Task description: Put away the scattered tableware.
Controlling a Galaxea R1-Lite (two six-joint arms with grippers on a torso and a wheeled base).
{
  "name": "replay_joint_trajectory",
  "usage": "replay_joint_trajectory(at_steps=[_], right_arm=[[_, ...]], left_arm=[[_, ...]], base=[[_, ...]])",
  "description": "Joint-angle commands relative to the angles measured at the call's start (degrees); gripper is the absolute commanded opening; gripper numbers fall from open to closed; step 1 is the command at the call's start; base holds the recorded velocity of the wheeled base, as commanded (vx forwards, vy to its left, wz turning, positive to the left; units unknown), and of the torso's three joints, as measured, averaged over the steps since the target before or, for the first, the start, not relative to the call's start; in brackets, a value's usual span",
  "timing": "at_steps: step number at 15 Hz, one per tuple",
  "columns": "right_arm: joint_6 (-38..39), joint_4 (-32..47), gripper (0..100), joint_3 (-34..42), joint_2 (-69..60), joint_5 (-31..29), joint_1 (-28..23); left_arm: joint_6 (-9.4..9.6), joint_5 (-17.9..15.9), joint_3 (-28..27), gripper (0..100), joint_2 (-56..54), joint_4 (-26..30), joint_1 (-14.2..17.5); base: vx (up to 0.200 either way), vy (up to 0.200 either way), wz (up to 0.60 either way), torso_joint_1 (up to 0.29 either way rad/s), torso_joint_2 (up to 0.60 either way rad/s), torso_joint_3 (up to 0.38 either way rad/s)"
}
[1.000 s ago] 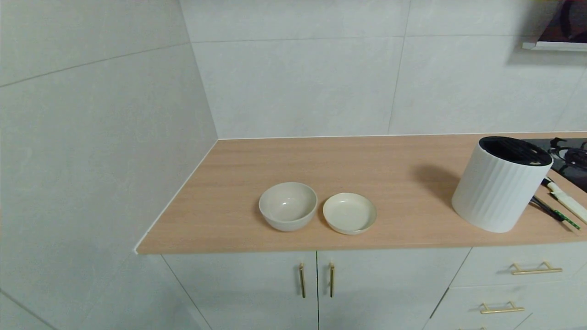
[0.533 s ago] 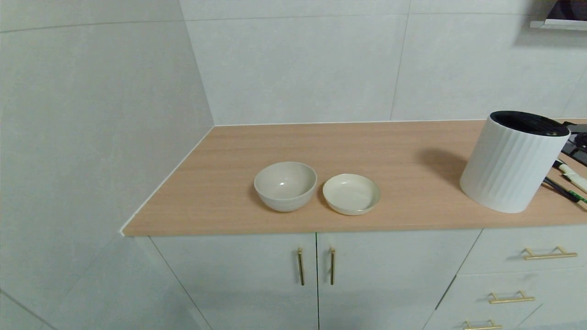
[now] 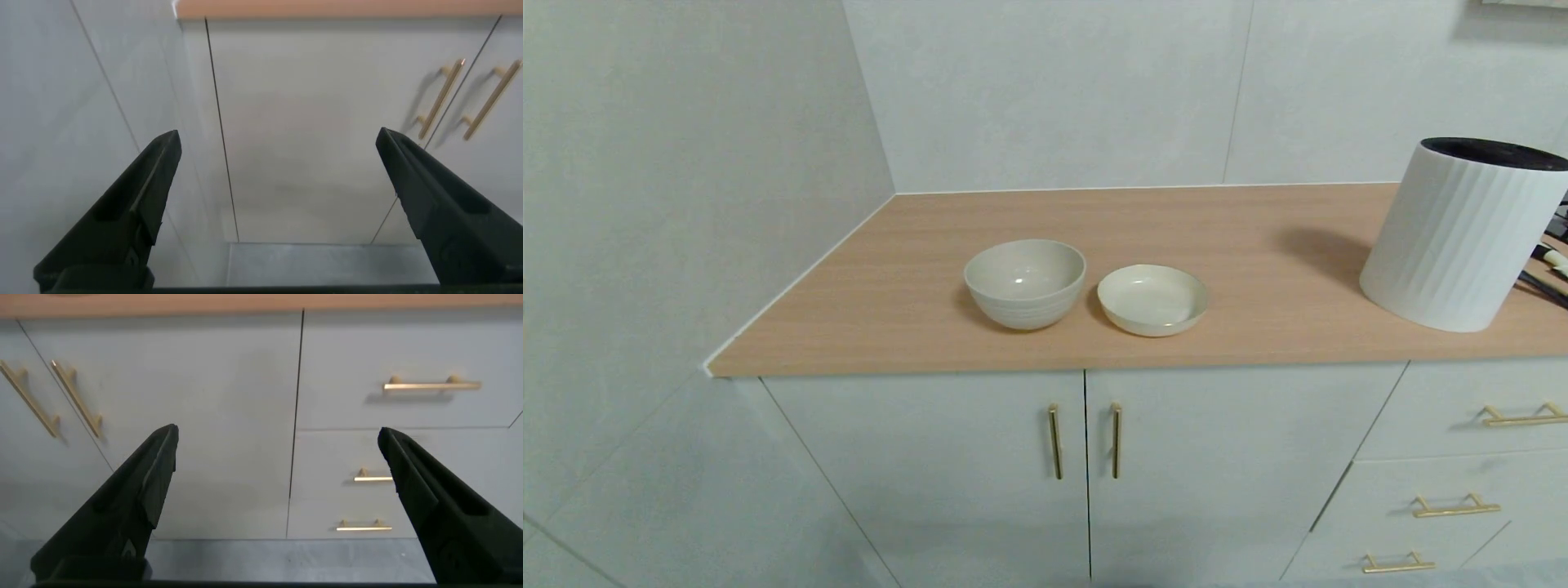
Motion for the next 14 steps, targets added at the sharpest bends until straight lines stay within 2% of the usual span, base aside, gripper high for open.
replay_joint_trajectory(at_steps=[1, 14], right_arm=[[0.00, -0.02, 100, 0.00, 0.07, 0.02, 0.00], [0.00, -0.02, 100, 0.00, 0.07, 0.02, 0.00]], left_arm=[[-0.01, 0.01, 0.00, 100, 0.00, -0.02, 0.00], [-0.01, 0.01, 0.00, 100, 0.00, -0.02, 0.00]], base=[[0.000, 0.000, 0.00, -0.198, 0.49, 0.290], [0.000, 0.000, 0.00, -0.153, 0.45, 0.296]])
